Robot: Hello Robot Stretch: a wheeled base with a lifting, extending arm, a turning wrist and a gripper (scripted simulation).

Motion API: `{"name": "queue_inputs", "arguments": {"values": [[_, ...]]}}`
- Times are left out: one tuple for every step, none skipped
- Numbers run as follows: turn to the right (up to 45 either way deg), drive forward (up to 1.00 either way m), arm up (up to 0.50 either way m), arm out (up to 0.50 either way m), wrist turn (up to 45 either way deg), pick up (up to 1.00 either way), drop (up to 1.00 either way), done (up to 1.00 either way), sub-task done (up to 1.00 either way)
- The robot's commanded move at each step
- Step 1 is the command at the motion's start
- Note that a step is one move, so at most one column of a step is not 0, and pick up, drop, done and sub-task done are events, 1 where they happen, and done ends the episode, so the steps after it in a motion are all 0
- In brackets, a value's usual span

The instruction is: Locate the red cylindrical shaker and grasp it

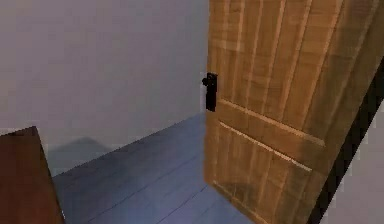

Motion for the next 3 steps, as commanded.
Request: {"name": "queue_inputs", "arguments": {"values": [[0.0,1.00,0.00,0.00,0.0,0.00,0.00,0.00,0.00],[-6.0,0.00,0.00,0.00,0.0,0.00,0.00,0.00,0.00],[0.0,0.15,0.00,0.00,0.0,0.00,0.00,0.00,0.00]]}}
